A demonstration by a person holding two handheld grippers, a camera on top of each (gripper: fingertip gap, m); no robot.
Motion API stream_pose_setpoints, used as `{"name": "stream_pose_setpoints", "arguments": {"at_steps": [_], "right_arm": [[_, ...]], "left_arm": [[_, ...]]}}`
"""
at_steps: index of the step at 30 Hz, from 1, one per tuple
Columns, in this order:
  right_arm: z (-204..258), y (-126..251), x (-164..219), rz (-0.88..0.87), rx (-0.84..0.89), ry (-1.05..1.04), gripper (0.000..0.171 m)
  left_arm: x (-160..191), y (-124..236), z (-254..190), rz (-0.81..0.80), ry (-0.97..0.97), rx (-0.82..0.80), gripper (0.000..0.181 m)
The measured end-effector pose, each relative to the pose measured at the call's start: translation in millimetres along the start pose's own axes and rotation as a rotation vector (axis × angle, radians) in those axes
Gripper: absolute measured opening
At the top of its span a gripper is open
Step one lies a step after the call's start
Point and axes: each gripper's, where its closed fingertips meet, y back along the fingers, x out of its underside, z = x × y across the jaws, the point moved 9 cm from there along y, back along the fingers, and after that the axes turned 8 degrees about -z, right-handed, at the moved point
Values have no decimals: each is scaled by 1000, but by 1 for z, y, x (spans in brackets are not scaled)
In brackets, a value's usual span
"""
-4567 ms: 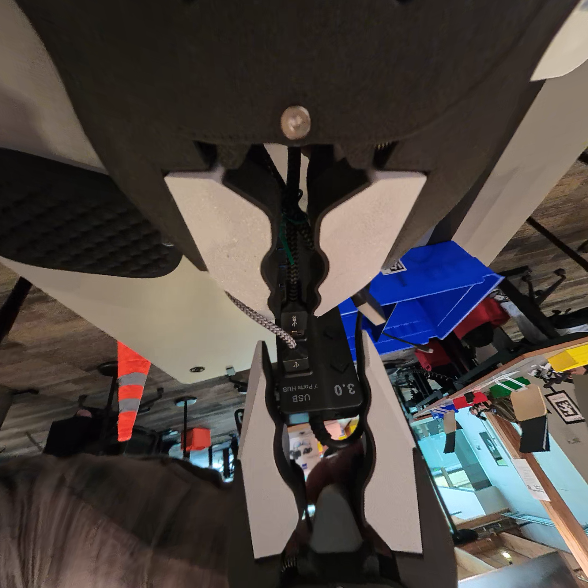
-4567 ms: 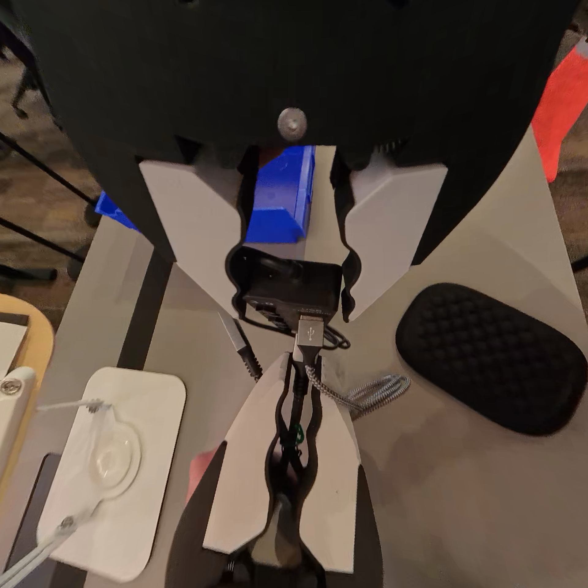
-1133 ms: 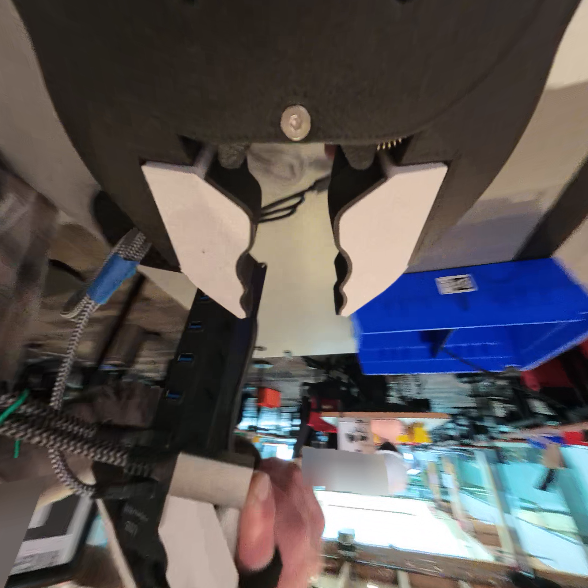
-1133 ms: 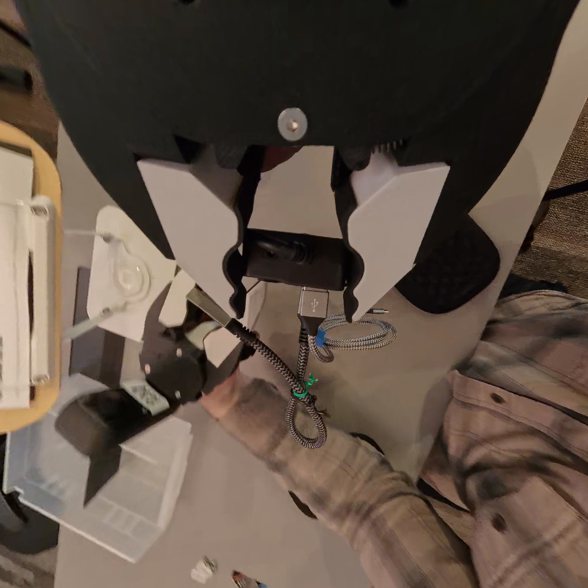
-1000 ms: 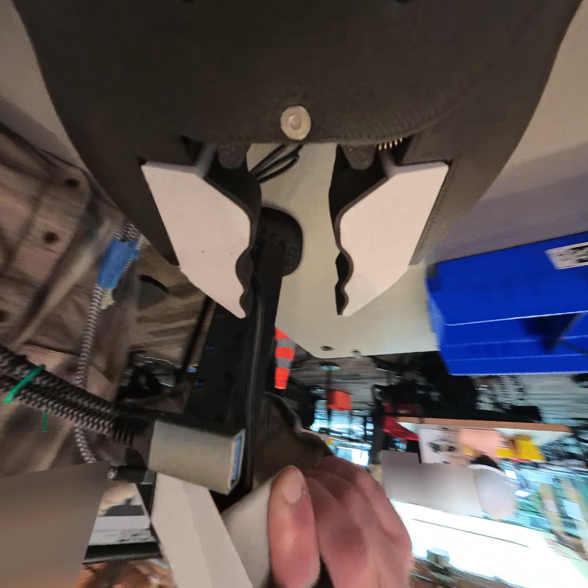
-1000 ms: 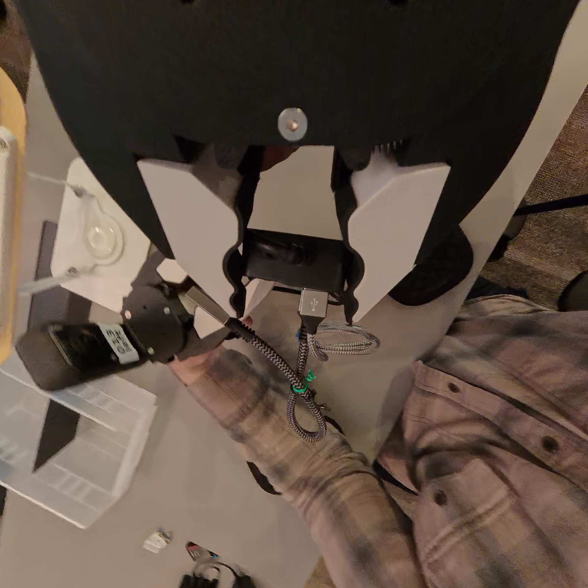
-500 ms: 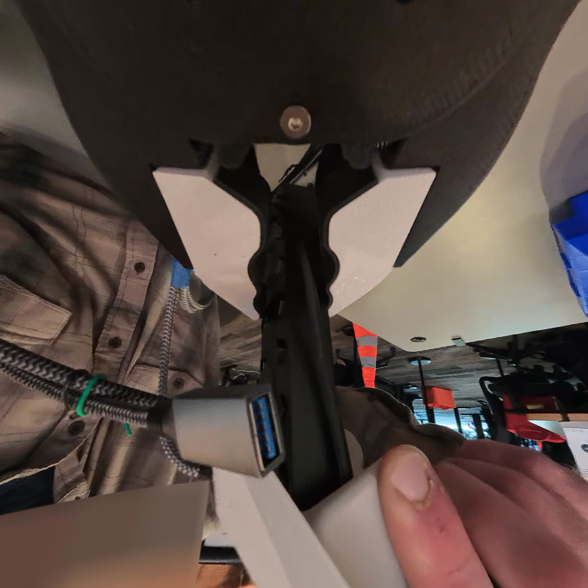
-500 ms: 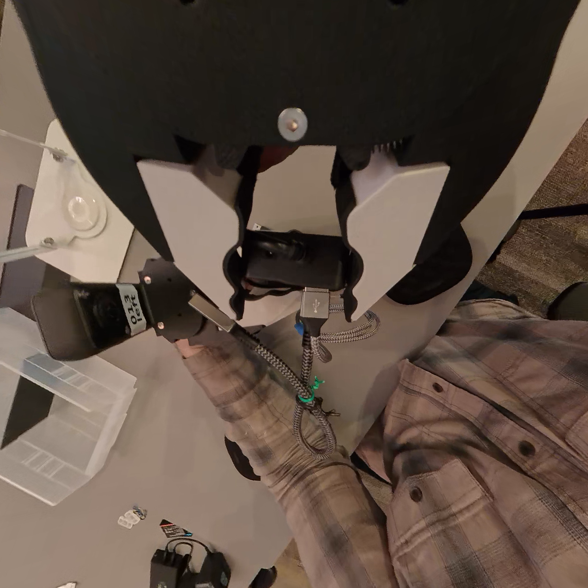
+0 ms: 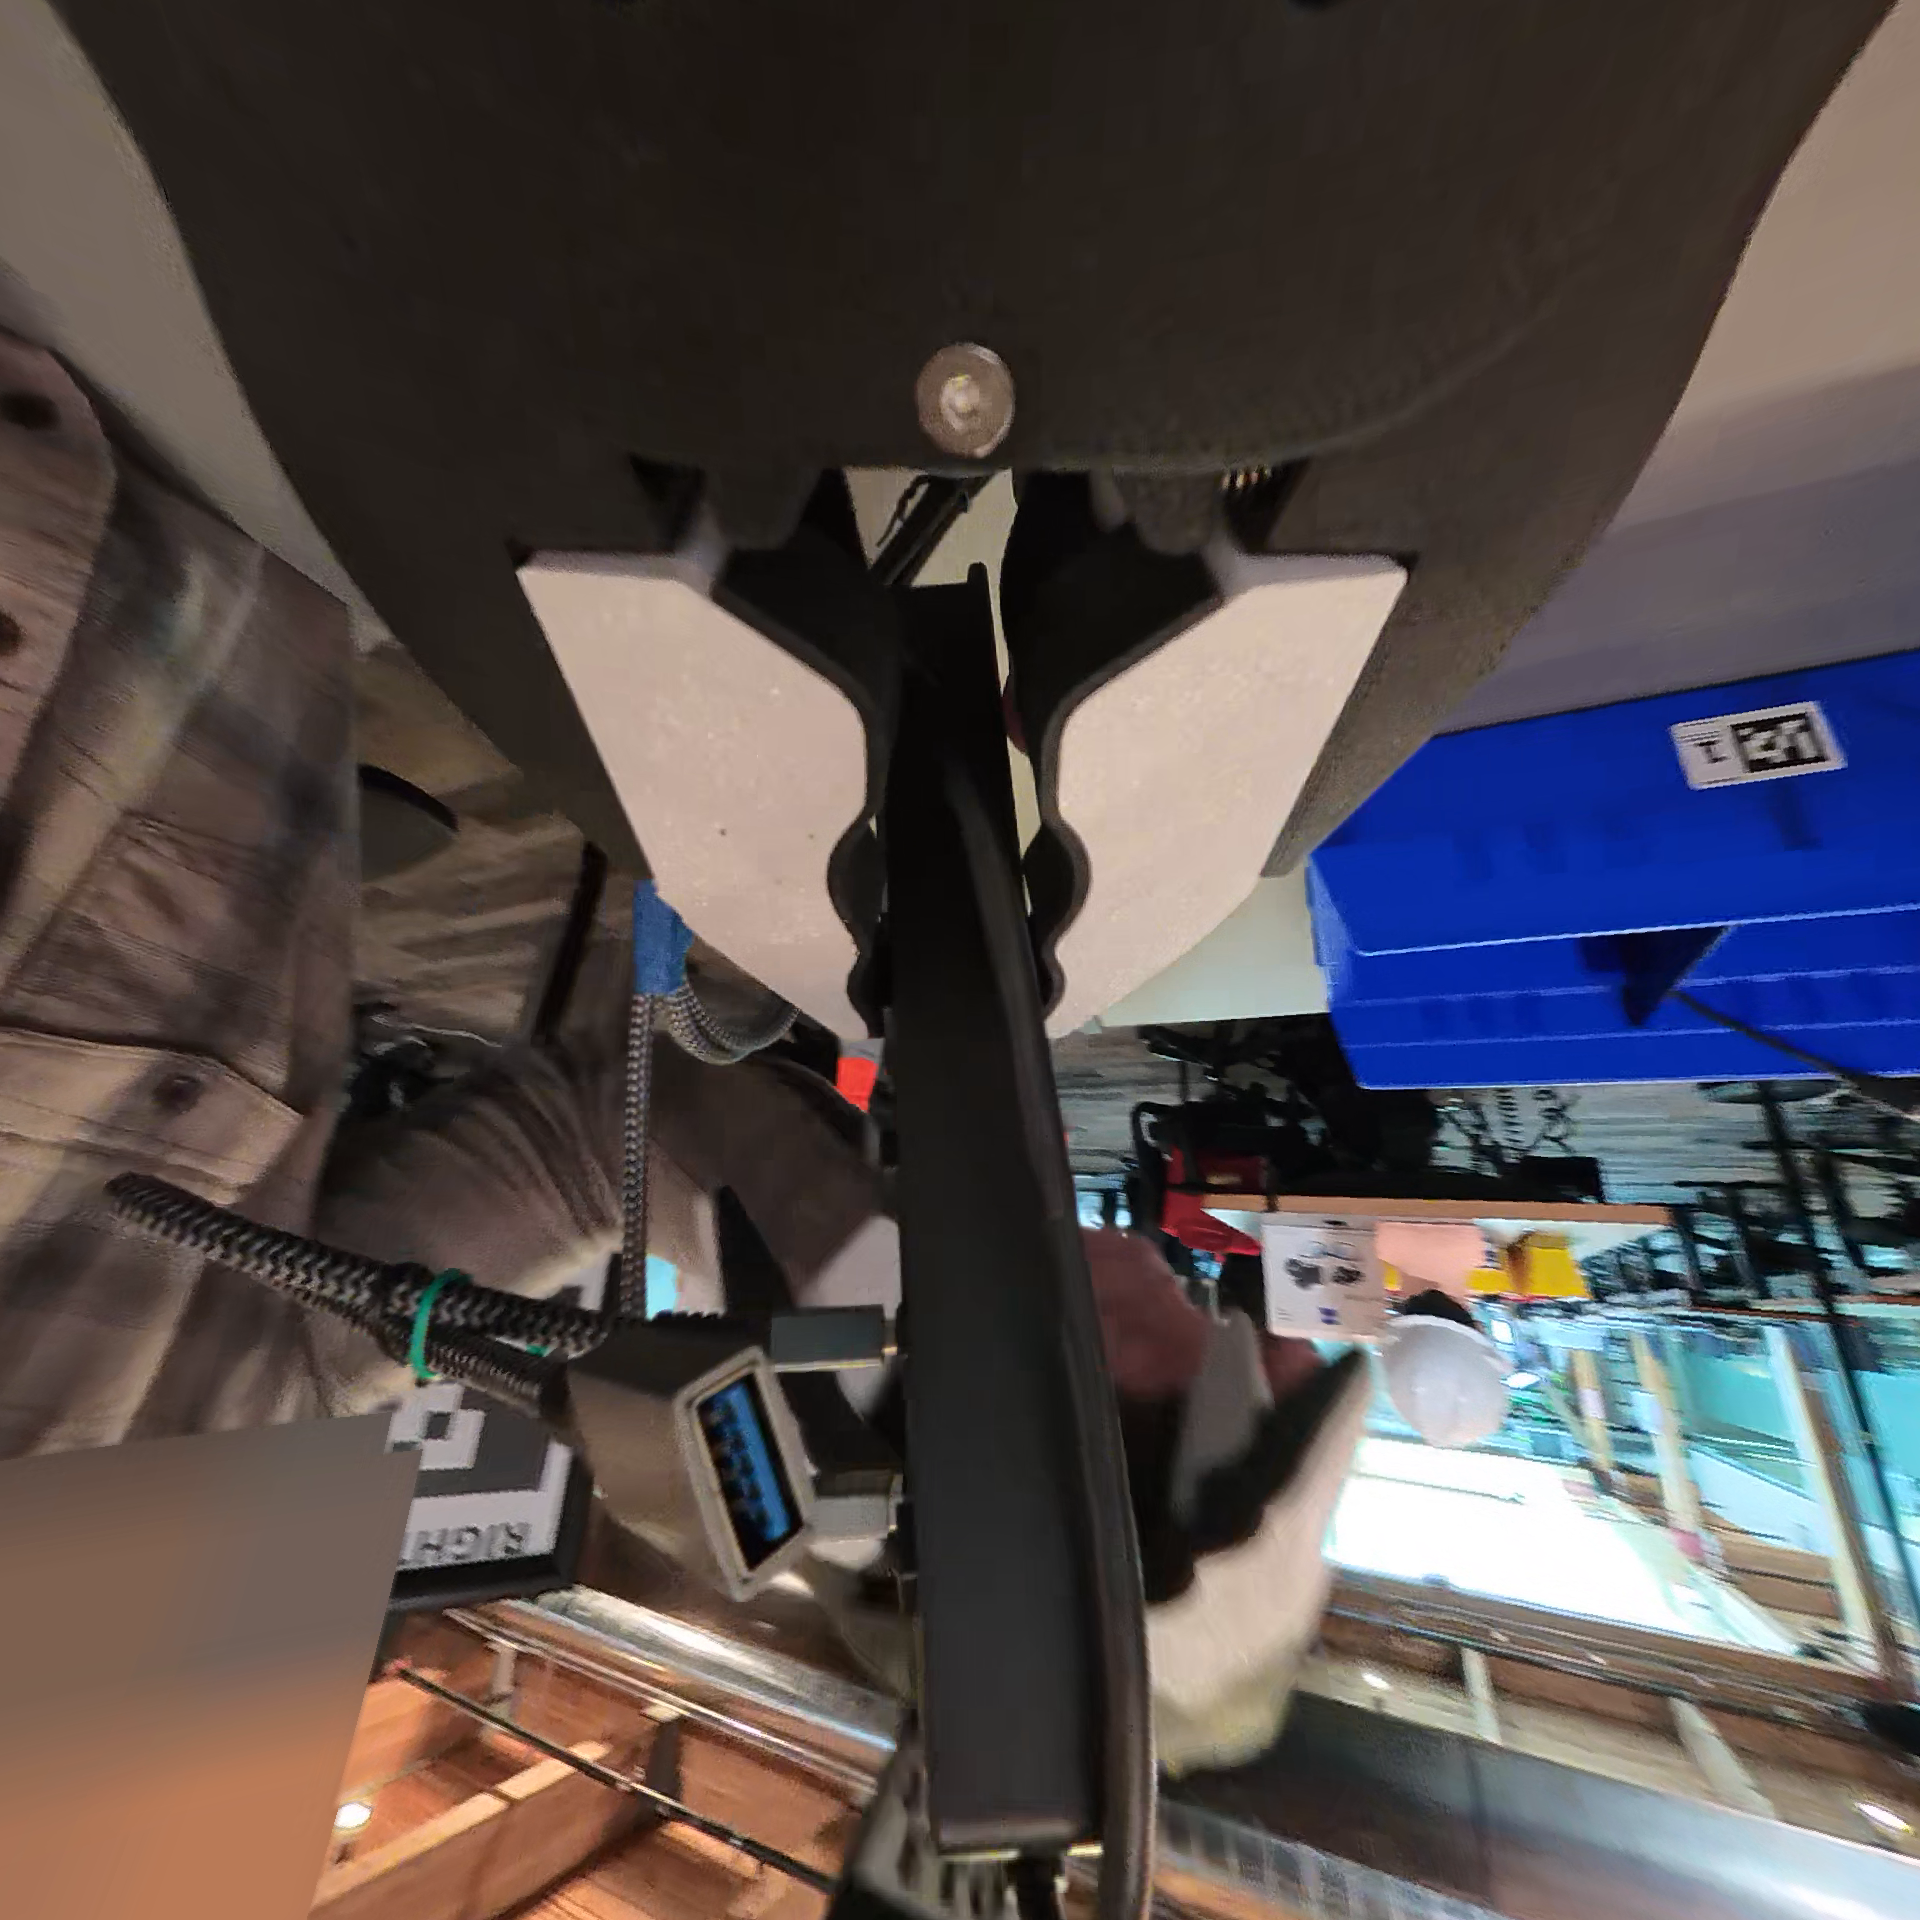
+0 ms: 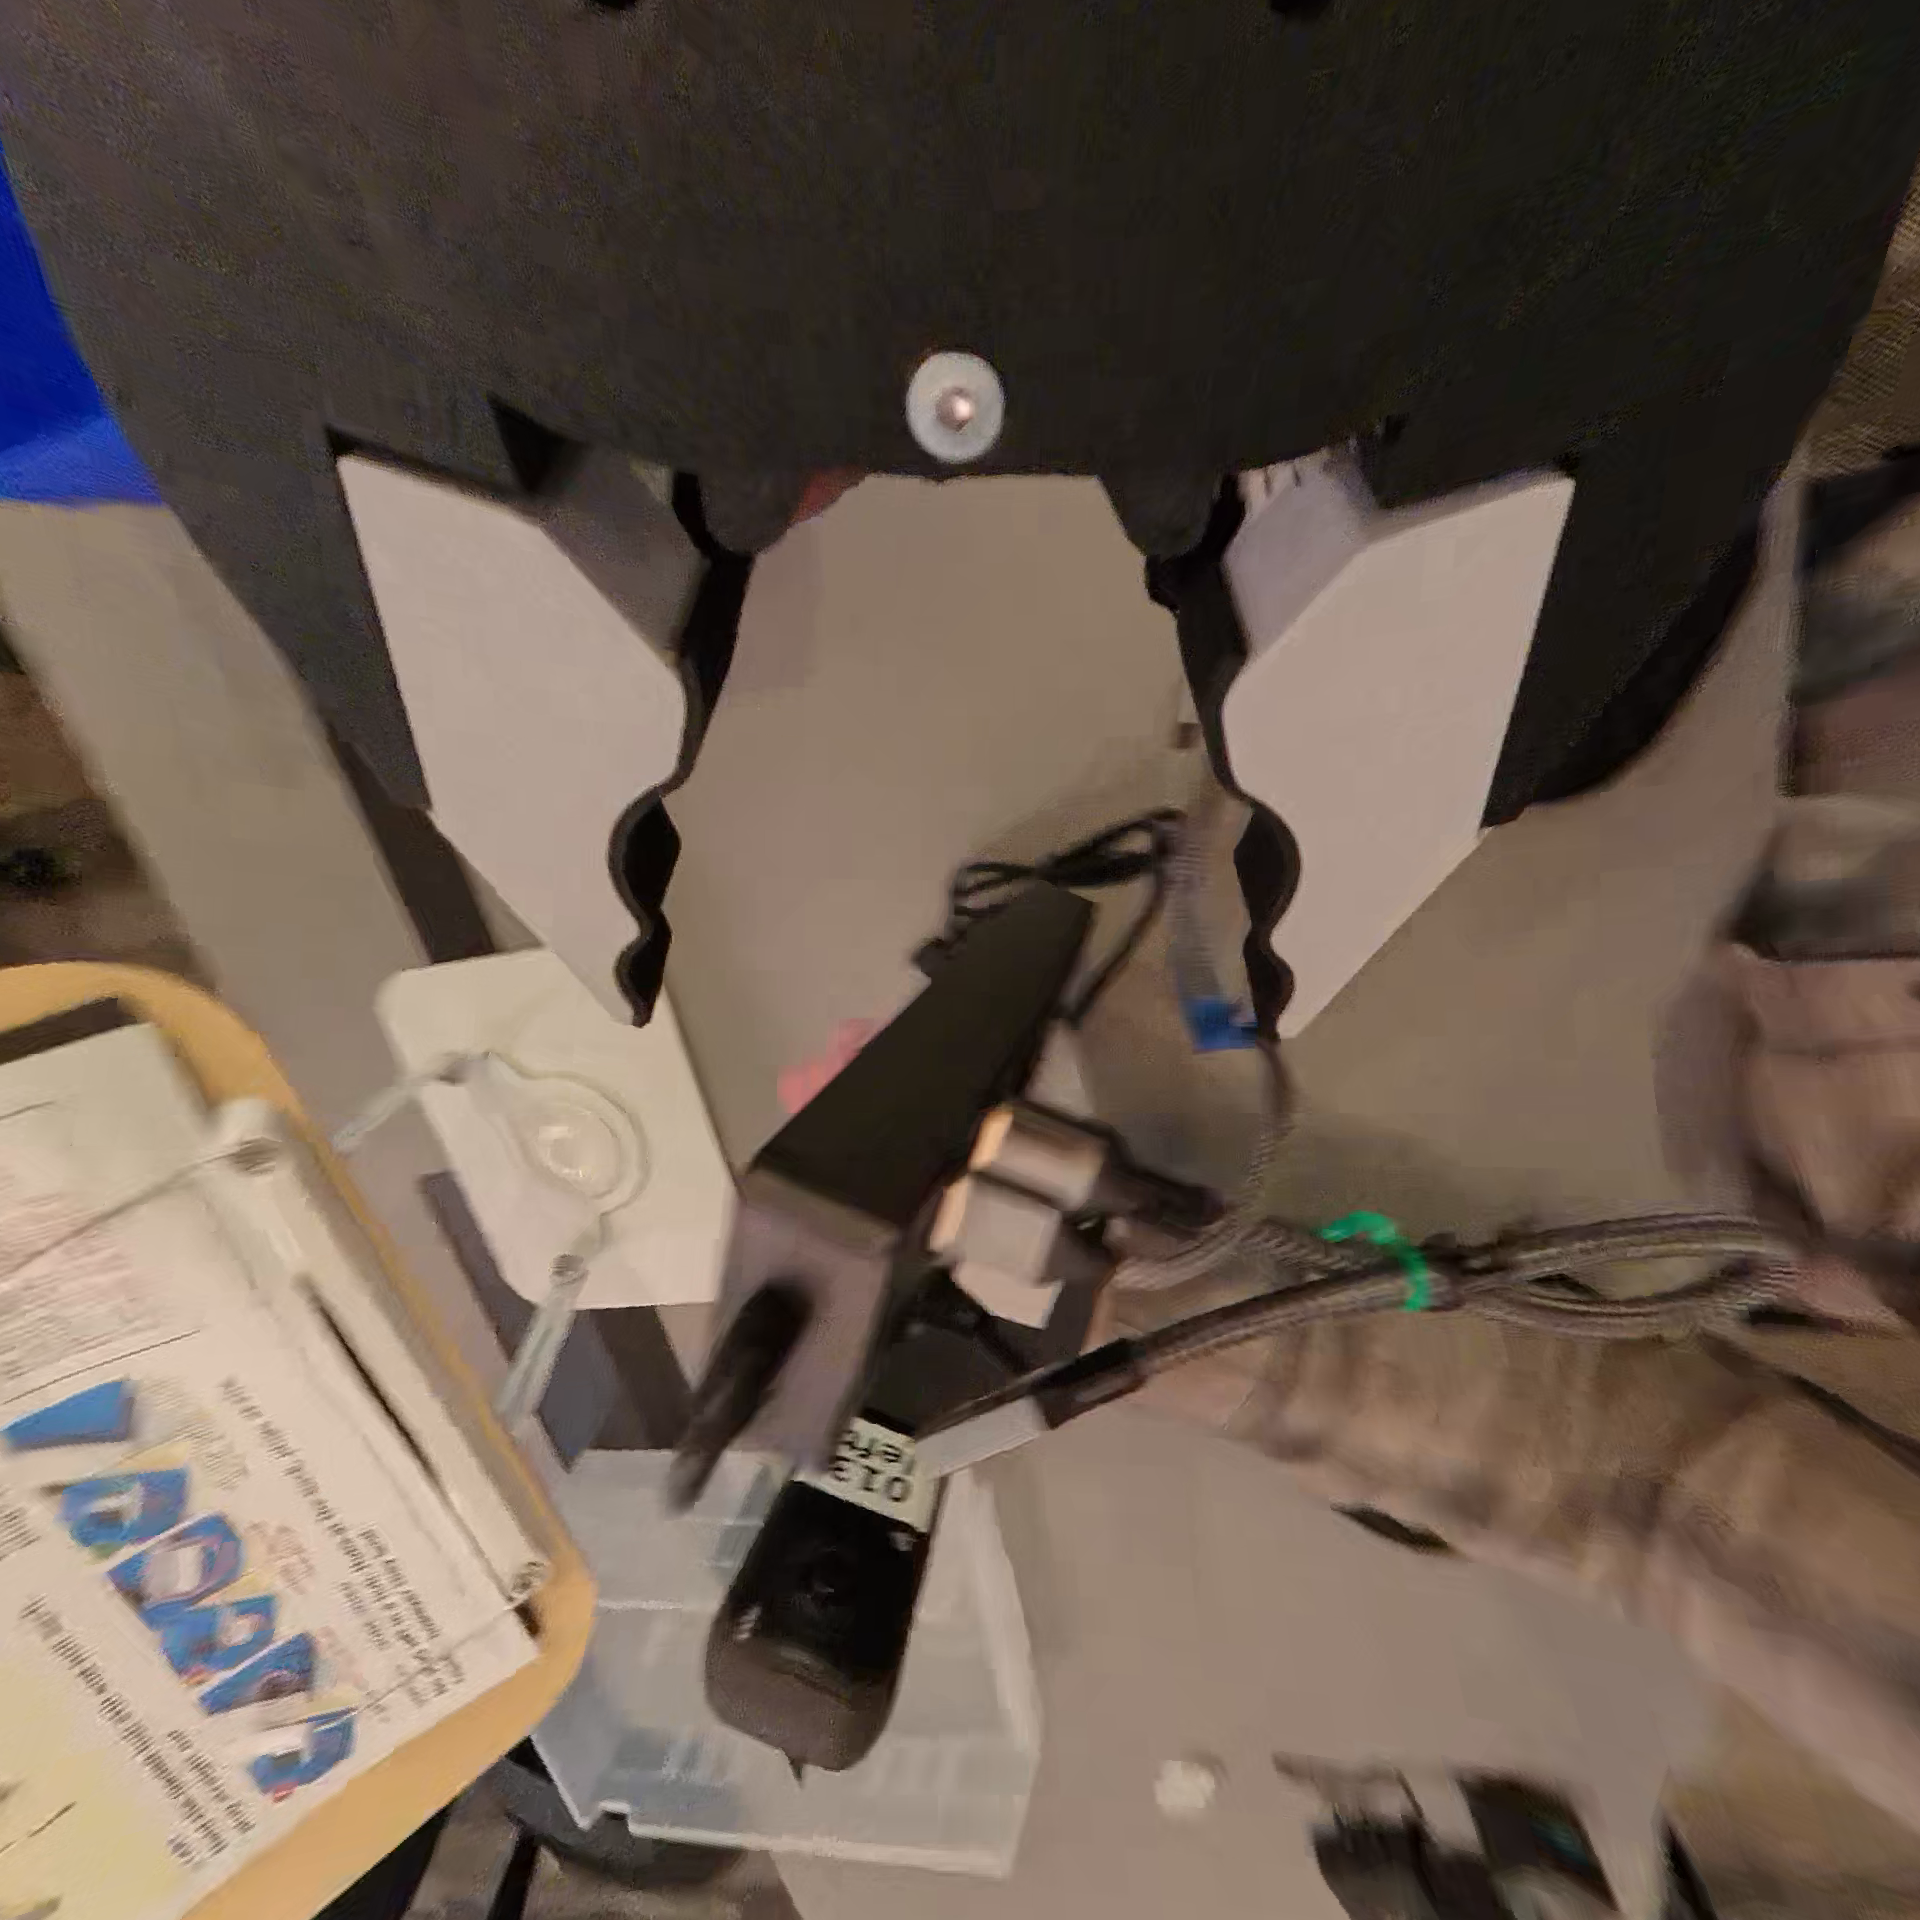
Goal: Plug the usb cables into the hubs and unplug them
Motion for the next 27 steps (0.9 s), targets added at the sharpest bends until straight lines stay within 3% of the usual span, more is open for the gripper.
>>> {"name": "stream_pose_setpoints", "arguments": {"at_steps": [2,4,7,10,16,17,19,23,27], "right_arm": [[6,-6,12,-95,15,-85,109],[4,-16,21,-175,76,-179,94],[-6,-26,29,-292,189,-270,48],[-3,-33,33,-365,166,-295,24],[3,-34,35,-411,175,-264,22],[2,-32,34,-419,191,-266,22],[-2,-24,32,-440,207,-274,22],[-22,6,27,-501,289,-324,22],[-59,52,23,-549,456,-372,23]], "left_arm": [[-2,3,3,-21,5,-24,24],[-3,3,5,-15,-5,-68,24],[-1,2,5,9,-14,-82,24],[2,2,7,22,-2,-100,24],[0,1,4,58,3,-69,24],[-2,1,4,54,-17,-91,27],[-11,6,3,20,-23,-104,50],[-29,27,9,-44,-67,-214,58],[-37,49,17,-85,-83,-312,50]]}}
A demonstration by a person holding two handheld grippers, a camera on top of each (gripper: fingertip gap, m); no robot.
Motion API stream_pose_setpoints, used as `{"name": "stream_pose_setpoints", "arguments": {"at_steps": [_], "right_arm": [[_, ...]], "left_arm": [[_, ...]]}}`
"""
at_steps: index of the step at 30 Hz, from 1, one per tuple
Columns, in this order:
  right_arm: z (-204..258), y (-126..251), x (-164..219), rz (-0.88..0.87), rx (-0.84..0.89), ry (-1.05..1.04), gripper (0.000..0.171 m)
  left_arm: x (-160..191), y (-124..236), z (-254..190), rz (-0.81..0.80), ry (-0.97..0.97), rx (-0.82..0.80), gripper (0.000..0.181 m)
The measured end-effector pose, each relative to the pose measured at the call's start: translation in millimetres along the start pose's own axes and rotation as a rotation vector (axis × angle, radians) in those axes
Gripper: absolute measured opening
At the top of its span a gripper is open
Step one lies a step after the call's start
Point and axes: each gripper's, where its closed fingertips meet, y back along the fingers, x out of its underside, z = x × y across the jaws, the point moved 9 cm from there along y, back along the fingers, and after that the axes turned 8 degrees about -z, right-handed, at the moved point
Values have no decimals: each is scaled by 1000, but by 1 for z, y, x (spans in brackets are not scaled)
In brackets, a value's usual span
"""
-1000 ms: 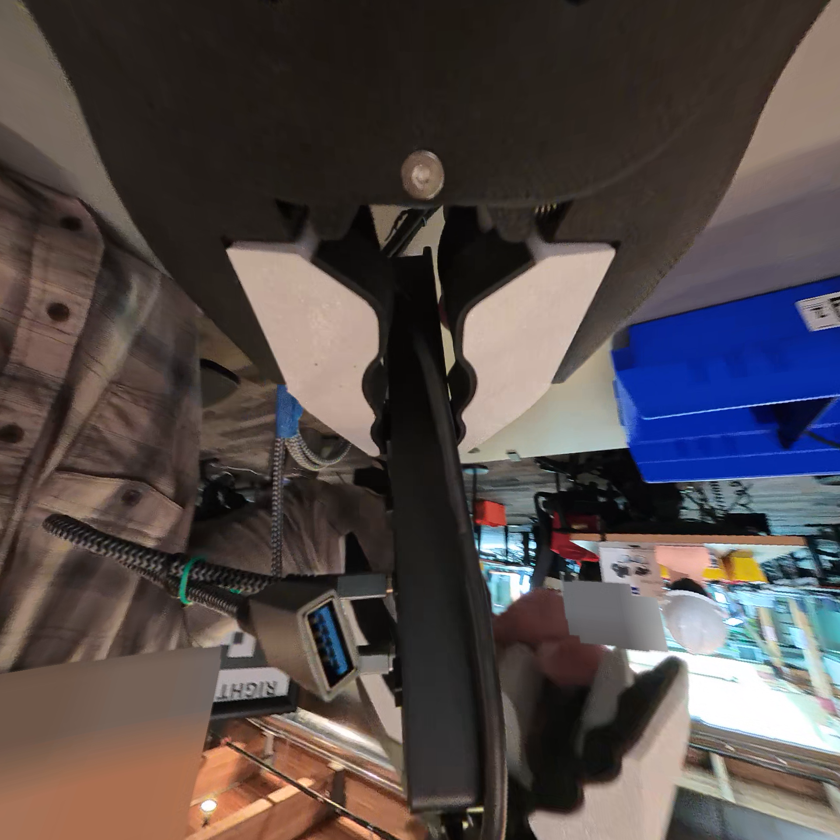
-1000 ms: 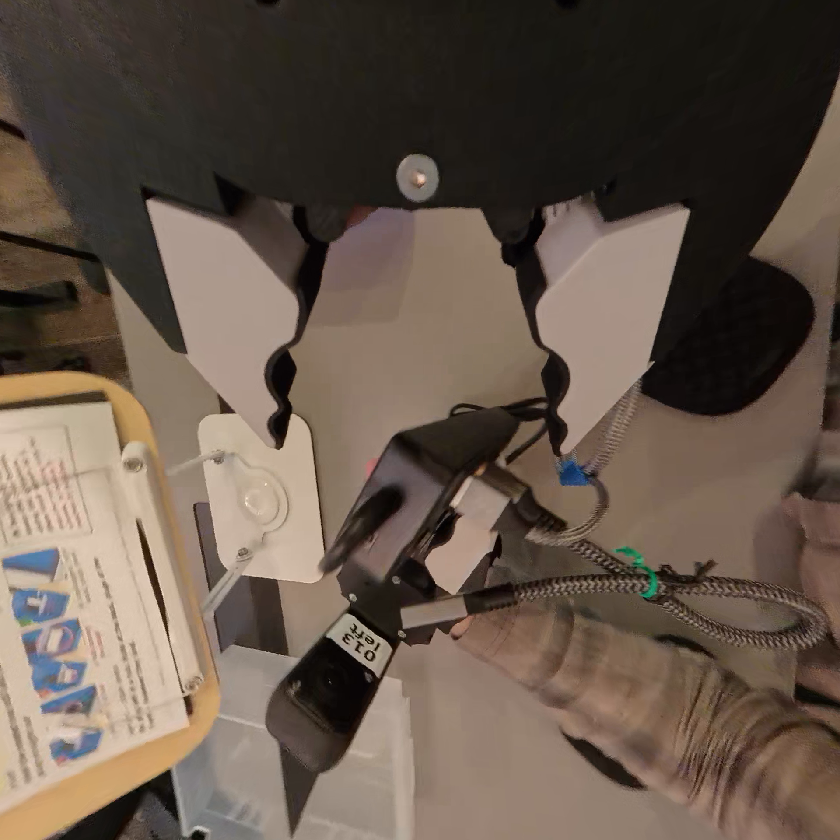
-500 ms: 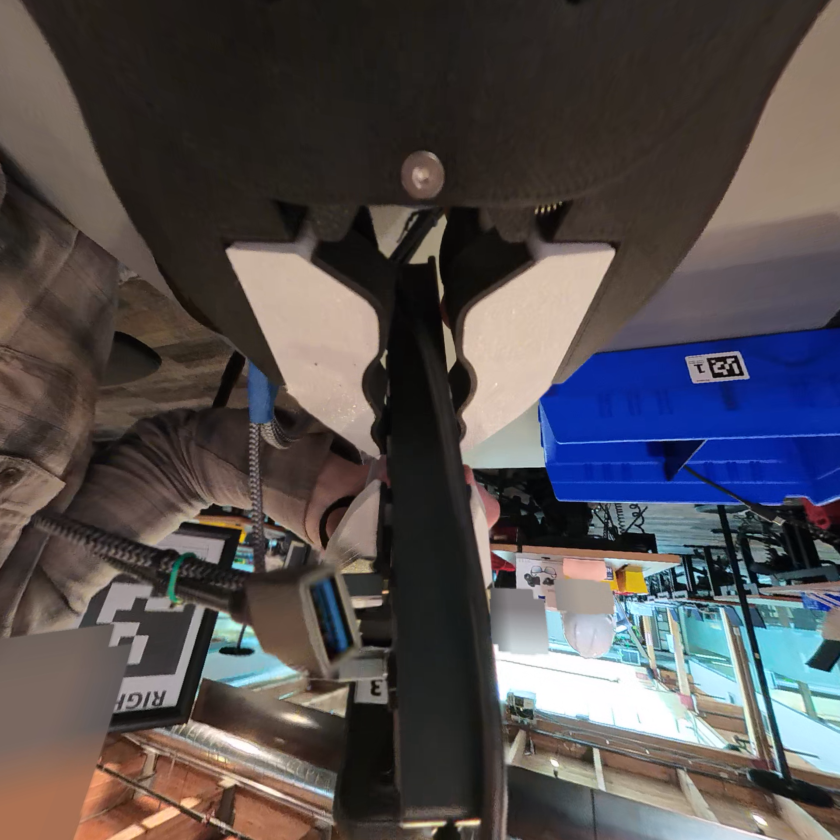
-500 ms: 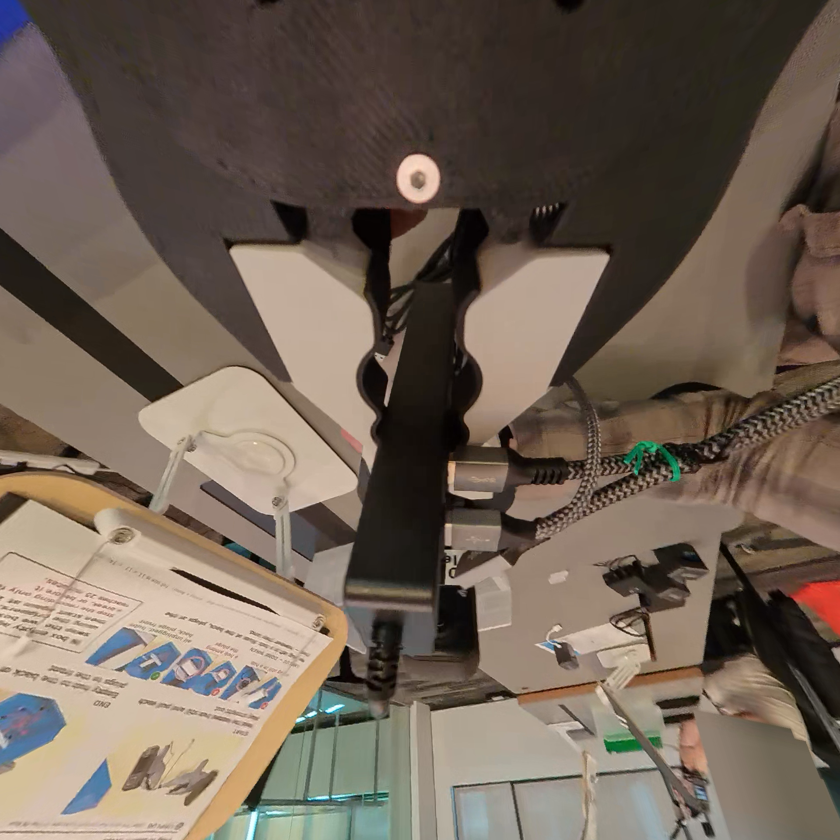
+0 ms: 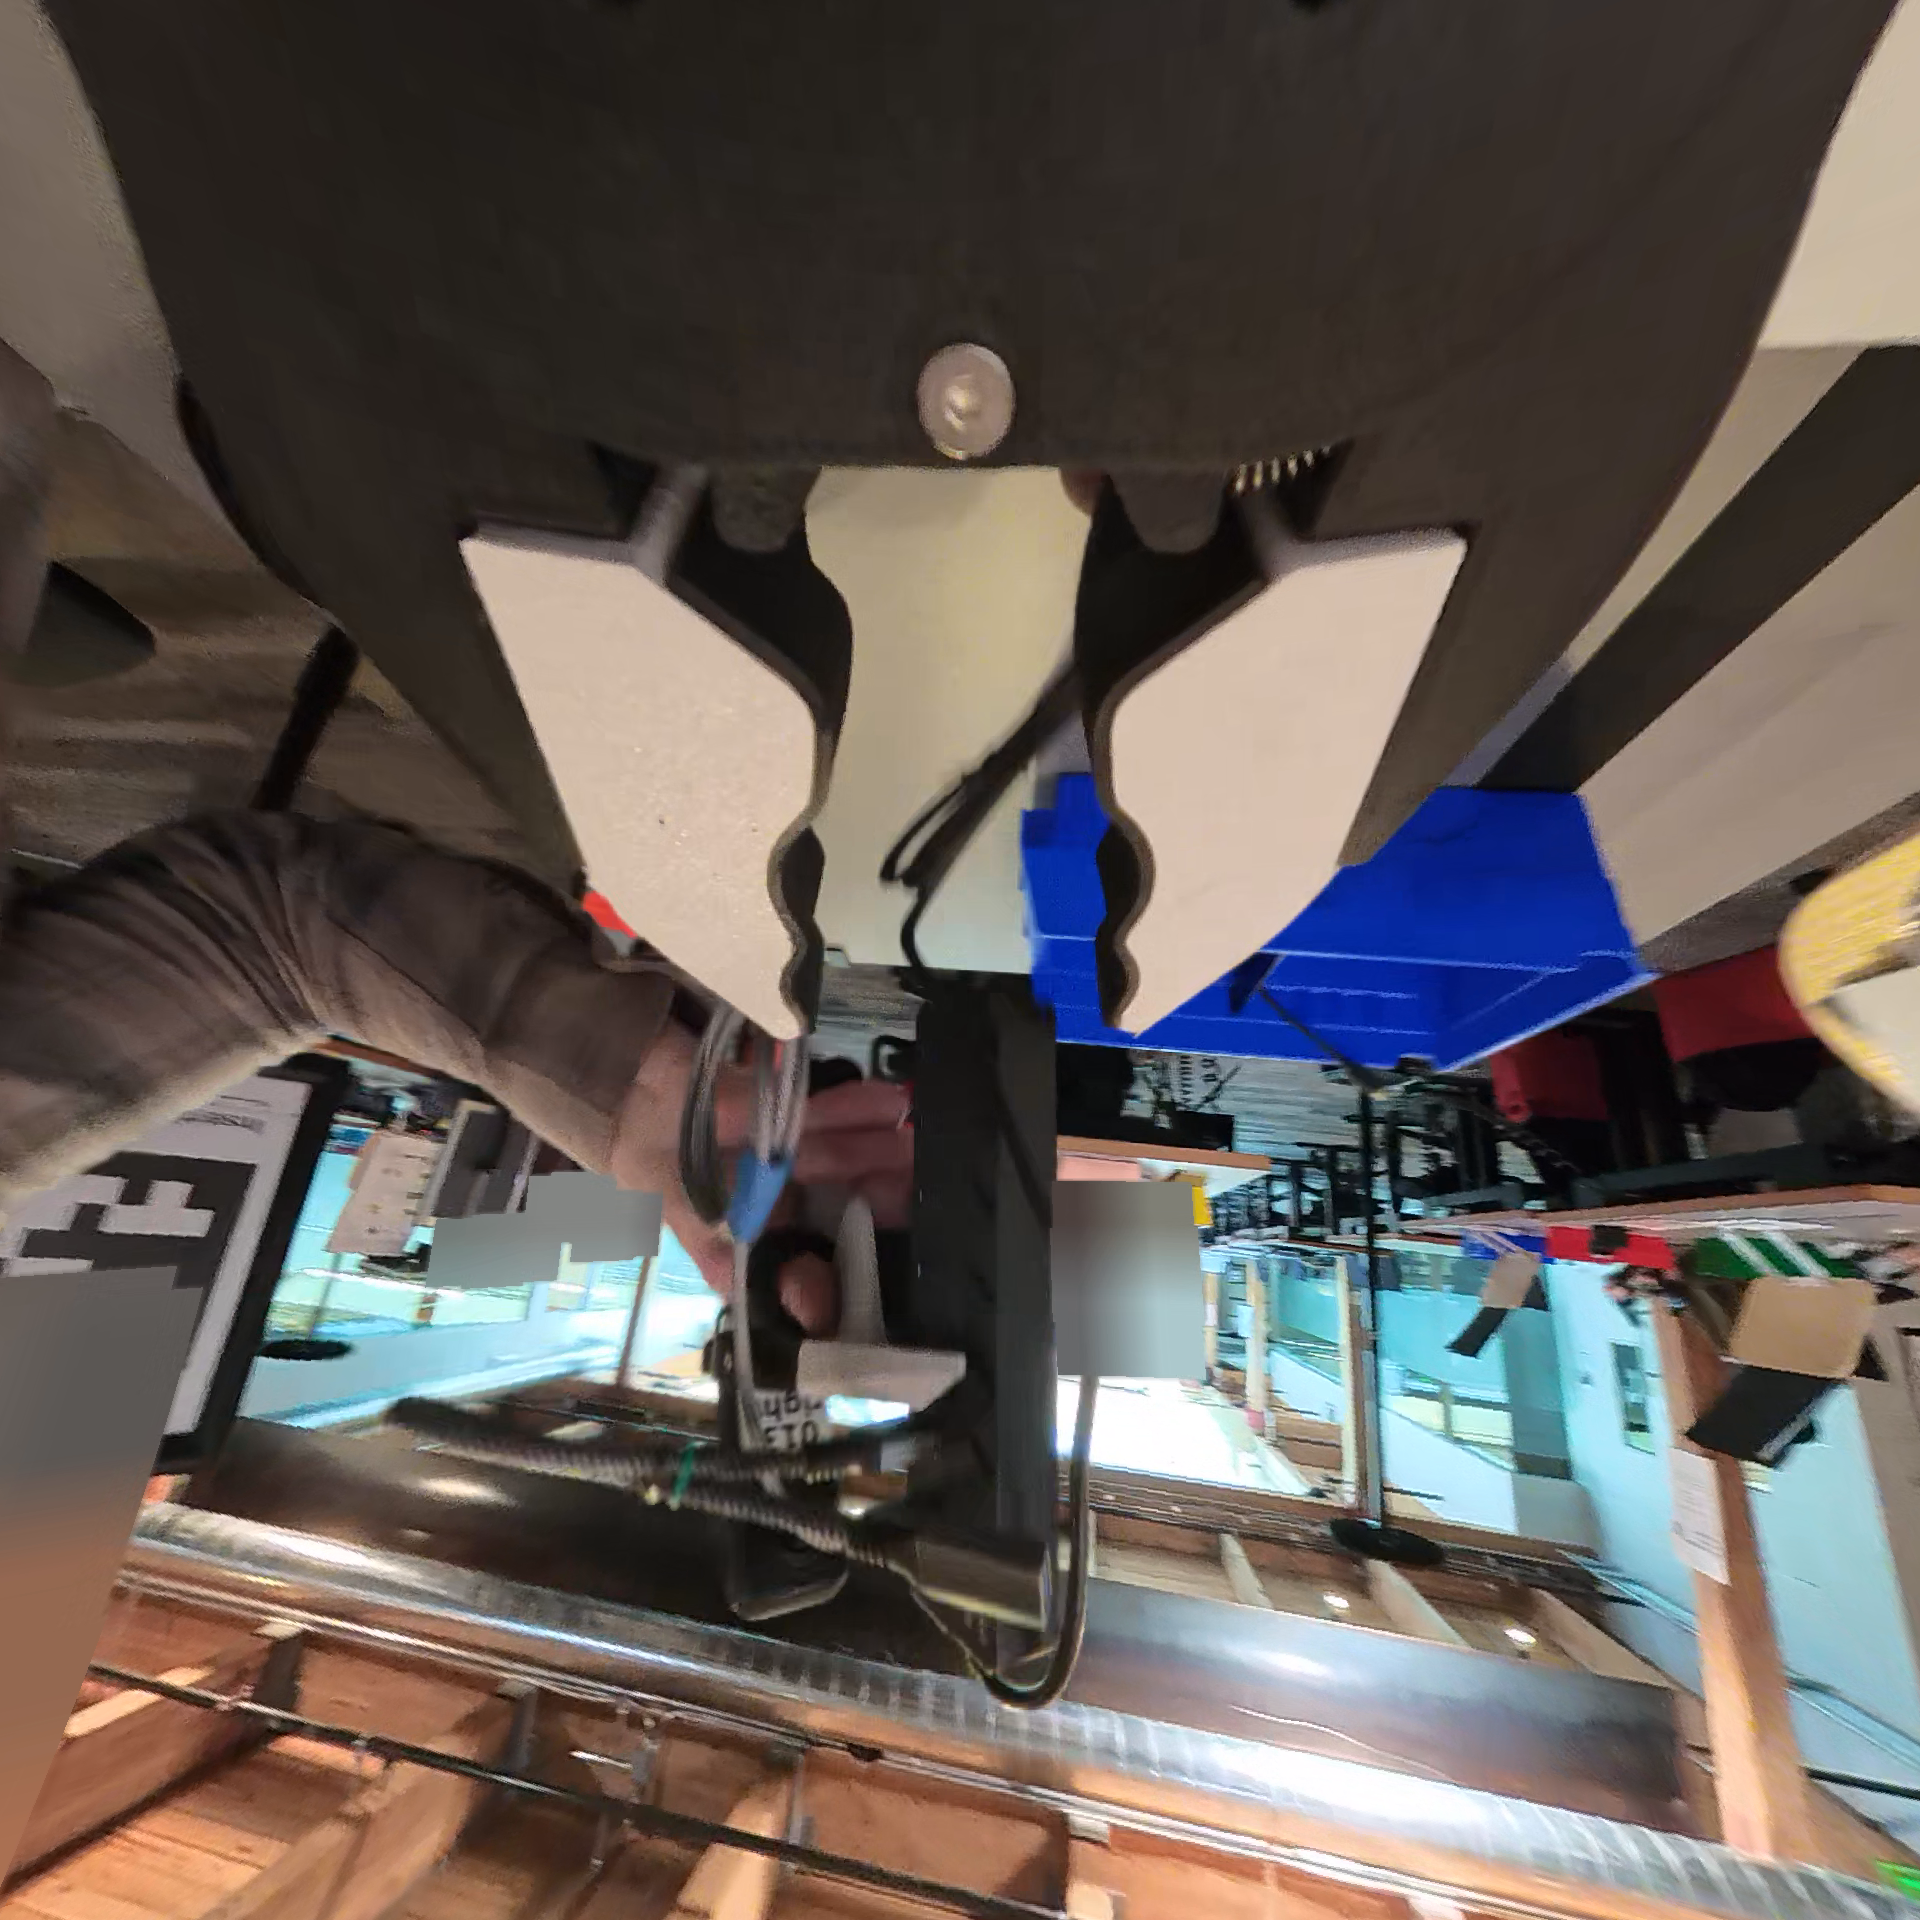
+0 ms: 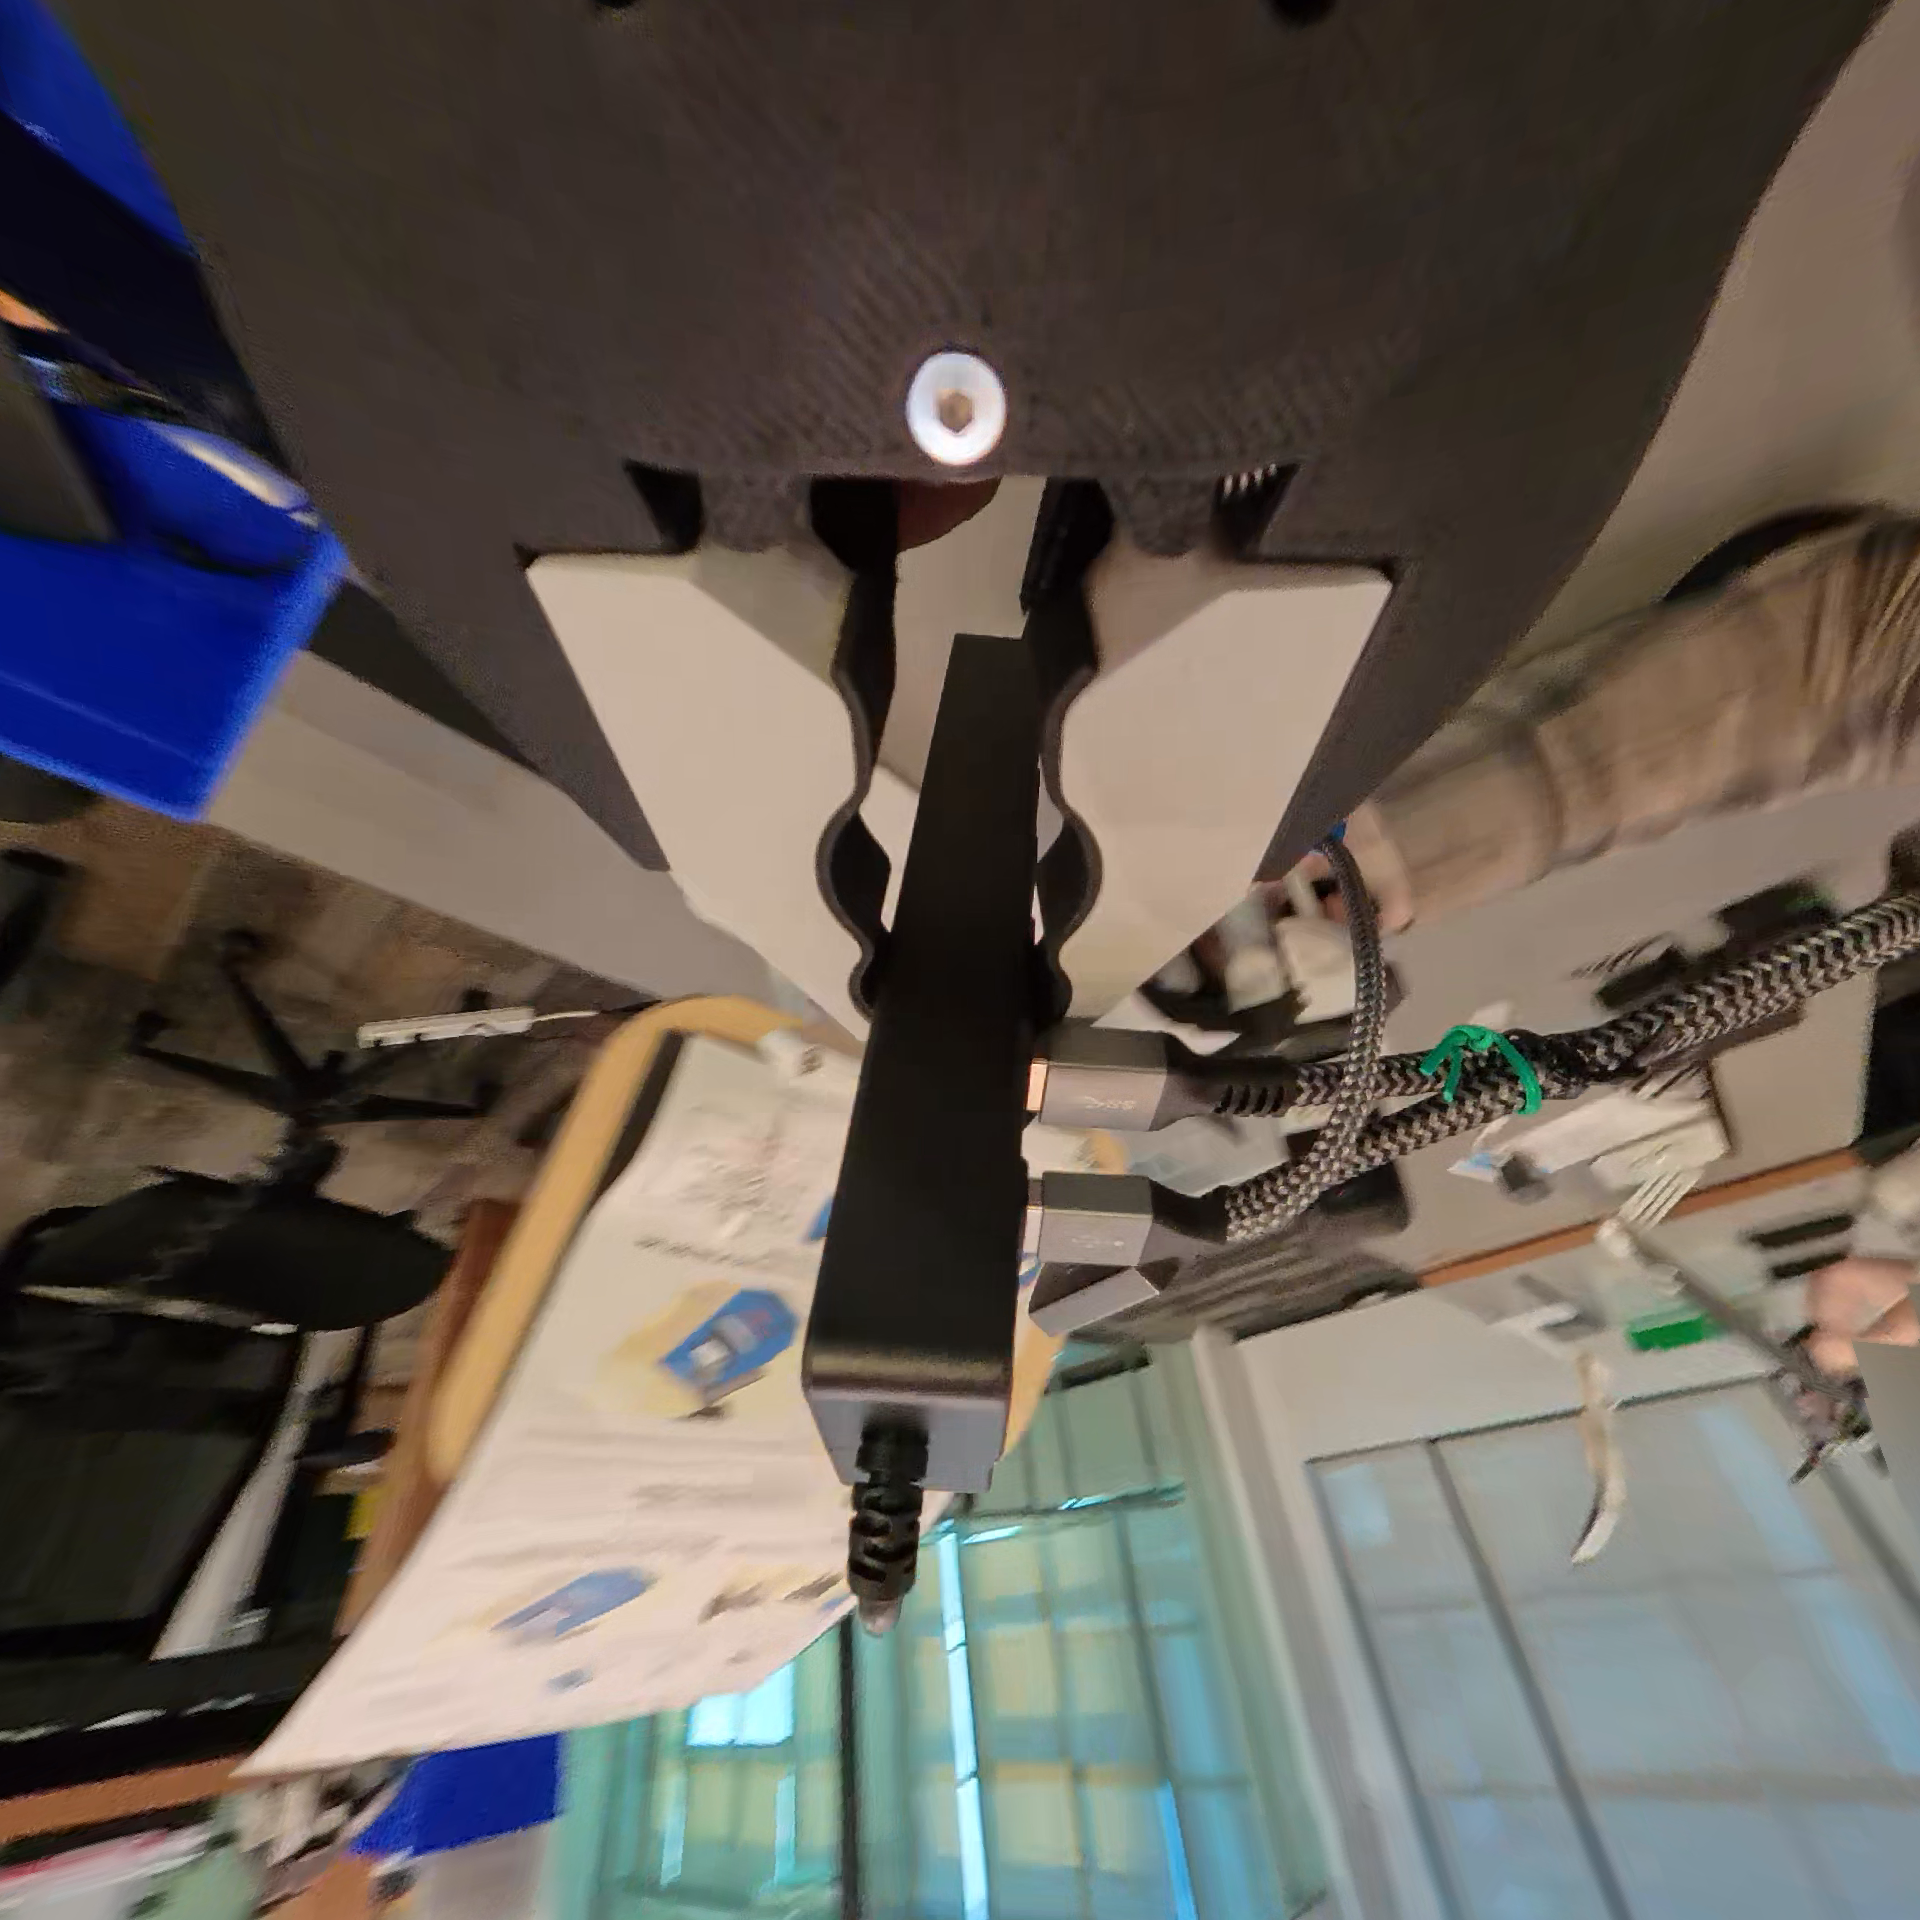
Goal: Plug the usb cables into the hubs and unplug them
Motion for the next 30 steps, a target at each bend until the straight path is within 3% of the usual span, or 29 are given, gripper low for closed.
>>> {"name": "stream_pose_setpoints", "arguments": {"at_steps": [7,10,13,21,30], "right_arm": [[-97,23,-62,-107,278,-14,22],[-136,30,-73,-124,397,10,22],[-171,33,-73,-155,471,-4,22],[-236,30,-30,-240,698,-70,23],[-267,15,52,-136,789,-167,23]], "left_arm": [[11,9,10,93,-43,-66,27],[17,8,12,129,-58,-72,0],[19,9,13,146,-62,-69,0],[22,11,16,189,-86,-96,0],[22,16,21,190,-87,-116,0]]}}
